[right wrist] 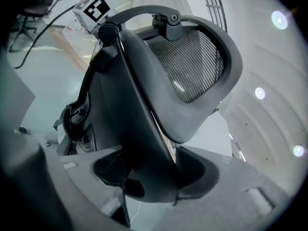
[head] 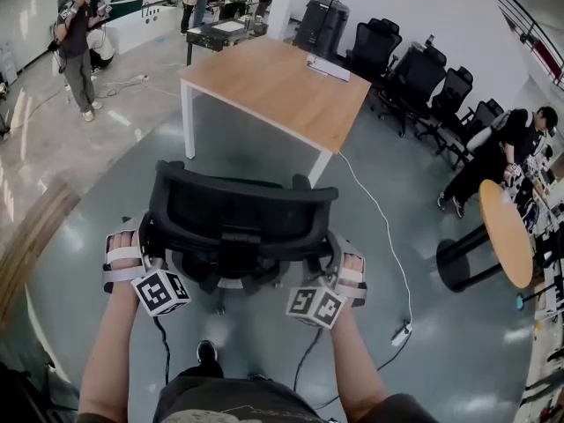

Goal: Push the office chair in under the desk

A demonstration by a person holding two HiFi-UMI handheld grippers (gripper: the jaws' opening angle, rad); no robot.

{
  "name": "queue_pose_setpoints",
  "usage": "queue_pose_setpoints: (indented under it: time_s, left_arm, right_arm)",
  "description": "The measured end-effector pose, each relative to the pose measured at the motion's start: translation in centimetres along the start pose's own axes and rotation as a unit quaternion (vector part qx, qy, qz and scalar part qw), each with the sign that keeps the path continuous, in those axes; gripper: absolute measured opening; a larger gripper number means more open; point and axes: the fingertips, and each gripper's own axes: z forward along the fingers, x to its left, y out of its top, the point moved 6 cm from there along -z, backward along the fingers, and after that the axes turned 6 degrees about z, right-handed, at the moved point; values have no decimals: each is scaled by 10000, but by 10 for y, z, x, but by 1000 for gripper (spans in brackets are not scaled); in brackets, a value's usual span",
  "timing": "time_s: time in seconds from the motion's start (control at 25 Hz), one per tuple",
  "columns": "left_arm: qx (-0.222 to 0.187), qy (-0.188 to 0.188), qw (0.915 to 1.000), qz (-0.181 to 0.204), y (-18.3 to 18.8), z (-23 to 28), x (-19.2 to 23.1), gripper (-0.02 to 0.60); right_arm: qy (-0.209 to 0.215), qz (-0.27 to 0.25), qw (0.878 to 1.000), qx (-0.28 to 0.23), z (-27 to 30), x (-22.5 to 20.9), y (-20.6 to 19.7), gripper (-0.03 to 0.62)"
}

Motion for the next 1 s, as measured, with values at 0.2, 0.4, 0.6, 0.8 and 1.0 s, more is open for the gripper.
queue_pose_setpoints:
  time_s: [0.2, 0.4, 0.6, 0.8, 1.0]
  left_arm:
    - [-191, -47, 9998, 62, -3, 36, 8, 255]
    - [-333, -44, 9994, 78, -4, 77, 21, 255]
    - [-382, -93, 9992, 96, 1, 113, 35, 255]
    - [-478, 9, 9988, 140, 13, 144, 38, 256]
    - [-425, 9, 9990, 113, 19, 174, 52, 256]
  right_arm:
    - [-77, 20, 9999, 123, 24, 2, 9, 249]
    - [-139, 60, 9995, 287, 53, -1, 21, 249]
    - [-159, 105, 9991, 370, 91, -11, 30, 249]
    - [-243, 158, 9987, 410, 126, -19, 23, 250]
    - [-307, 117, 9990, 313, 149, -31, 32, 250]
